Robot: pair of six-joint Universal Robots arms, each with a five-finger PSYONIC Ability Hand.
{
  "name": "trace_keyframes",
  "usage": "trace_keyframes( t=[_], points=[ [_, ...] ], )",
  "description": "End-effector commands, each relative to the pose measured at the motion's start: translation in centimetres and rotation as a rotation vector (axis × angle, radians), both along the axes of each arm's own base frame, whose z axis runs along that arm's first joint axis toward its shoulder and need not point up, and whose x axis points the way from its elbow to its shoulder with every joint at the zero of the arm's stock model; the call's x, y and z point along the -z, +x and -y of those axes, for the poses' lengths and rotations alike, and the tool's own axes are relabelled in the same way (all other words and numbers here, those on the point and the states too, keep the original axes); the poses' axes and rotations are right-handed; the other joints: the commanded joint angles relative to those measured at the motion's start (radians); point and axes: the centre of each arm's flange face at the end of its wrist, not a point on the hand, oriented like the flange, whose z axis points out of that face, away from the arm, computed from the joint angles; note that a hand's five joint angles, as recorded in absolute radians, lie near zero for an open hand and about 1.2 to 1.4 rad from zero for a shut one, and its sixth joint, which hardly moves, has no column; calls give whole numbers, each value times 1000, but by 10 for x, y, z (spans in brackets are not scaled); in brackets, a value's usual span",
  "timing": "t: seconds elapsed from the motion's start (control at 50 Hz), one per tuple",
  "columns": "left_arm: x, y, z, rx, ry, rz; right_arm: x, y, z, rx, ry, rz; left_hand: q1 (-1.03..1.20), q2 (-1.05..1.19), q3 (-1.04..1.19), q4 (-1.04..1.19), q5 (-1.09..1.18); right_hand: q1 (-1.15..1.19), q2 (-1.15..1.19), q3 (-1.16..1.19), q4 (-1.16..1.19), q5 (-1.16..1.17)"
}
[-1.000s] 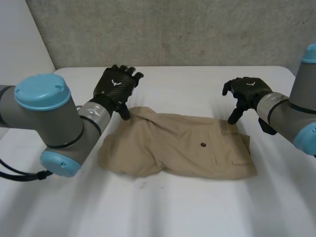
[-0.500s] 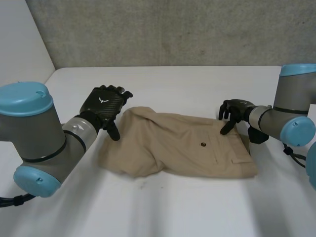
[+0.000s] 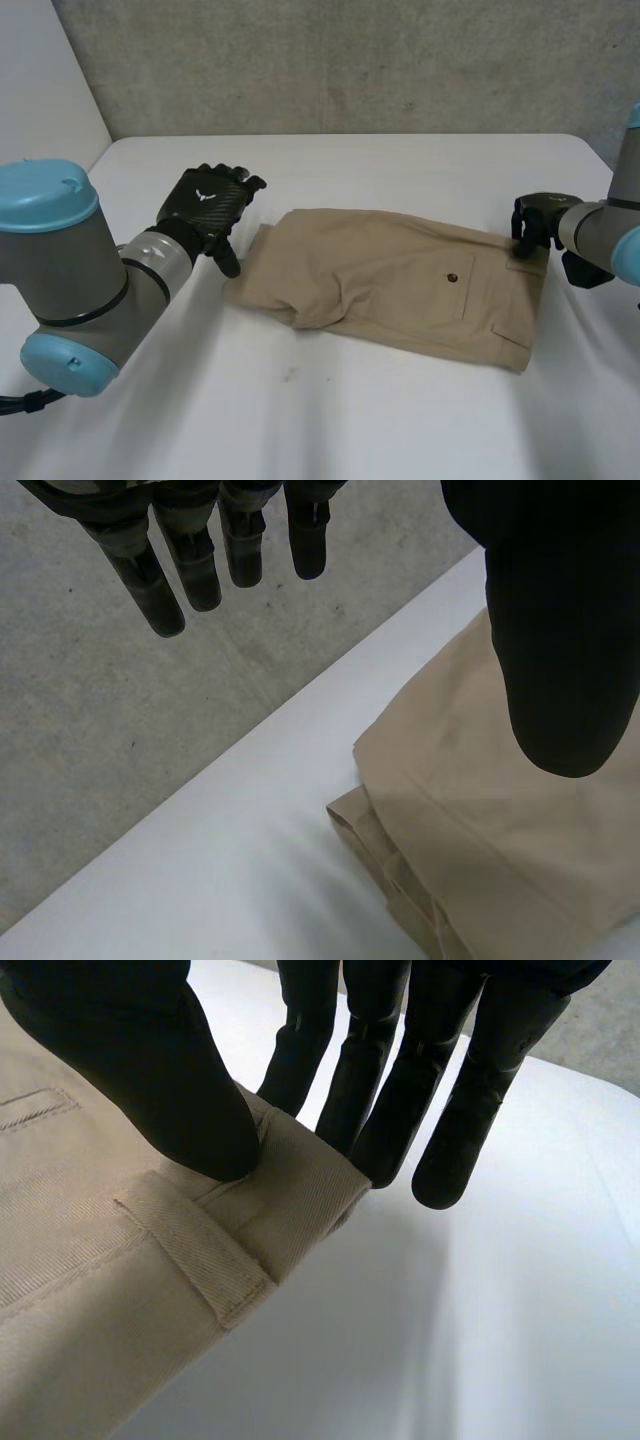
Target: Fold the shorts.
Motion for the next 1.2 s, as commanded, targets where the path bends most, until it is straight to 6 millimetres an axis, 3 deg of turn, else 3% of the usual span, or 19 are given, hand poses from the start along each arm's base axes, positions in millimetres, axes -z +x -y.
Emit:
trace_keyframes(
  t=[0.02,0.06,0.08,0.1,0.12,0.14,0.2,0.3,0.36,0.4,0.42,0.5,0.66,0.78,0.9,1.04,1.1,1.14,1.2],
  points=[
    [1,-4,-1,11,-6,-4,0,-2,2,-18,-6,-20,-31,-27,-37,-30,-48,442,218,217,207,258],
    [0,-5,-1,12,-13,-7,-1,0,1,-24,-11,-20,-28,-25,-34,-27,-45,304,80,79,68,119],
    [0,-6,-1,14,-16,-10,-2,-1,1,-23,-11,-21,-28,-25,-34,-27,-45,55,-169,-170,-180,-129],
    [0,-7,-2,17,-19,-10,-8,-1,1,-18,-25,-22,-28,-25,-34,-27,-45,-351,-575,-576,-587,-536],
    [-1,-8,-2,20,-20,-10,-8,-1,1,-18,-25,-22,-28,-25,-34,-27,-45,-355,-579,-580,-591,-540],
    [-1,-9,-4,25,-20,-10,-20,-2,0,-15,-49,-10,-28,-25,-34,-27,-45,-620,-844,-845,-855,-804],
    [-4,-14,-9,42,-30,-12,-40,-3,-6,-17,-88,-2,-28,-25,-34,-27,-45,-716,-940,-941,-952,-901],
    [-7,-17,-14,53,-37,-15,-60,-7,-25,-17,-114,-9,-28,-25,-34,-27,-45,-684,-908,-909,-920,-869],
    [-6,-16,-17,41,-32,-10,-69,-6,-58,-52,-148,-10,-25,-22,-31,-24,-42,-617,-841,-842,-853,-801],
    [-7,-15,-18,32,-34,-9,-69,-6,-65,-60,-151,-15,-28,-25,-34,-27,-45,-596,-820,-821,-832,-781],
    [-7,-14,-18,27,-32,-9,-69,-7,-80,-73,-156,-26,-25,-22,-31,-24,-42,-544,-768,-769,-779,-728],
    [-9,-9,-23,13,-34,-10,-52,-11,-125,-116,-138,-73,-28,-25,-34,-27,-45,-461,-685,-686,-697,-645],
    [-4,-4,-33,11,-9,0,-15,-7,-176,-166,-113,-73,-28,-25,-34,-27,-45,-449,-673,-674,-685,-634],
    [1,-1,-39,13,10,10,2,-3,-184,-186,-140,-69,-28,-25,-34,-27,-45,-379,-603,-604,-615,-563],
    [5,0,-40,11,21,14,26,-3,-178,-185,-99,-84,-28,-25,-34,-27,-45,-302,-527,-527,-538,-487],
    [6,2,-43,11,28,18,39,-2,-167,-179,-126,-88,-28,-25,-34,-27,-45,-182,-406,-407,-418,-367],
    [6,2,-42,8,28,18,44,-2,-161,-173,-147,-92,-28,-25,-34,-27,-45,107,-117,-118,-128,-77],
    [5,3,-43,8,24,16,43,-3,-158,-160,-172,-100,-28,-25,-34,-27,-45,441,217,216,205,256],
    [3,3,-43,6,21,14,38,-7,-154,-124,-198,-121,-28,-25,-34,-27,-45,442,218,217,207,258]
  ],
)
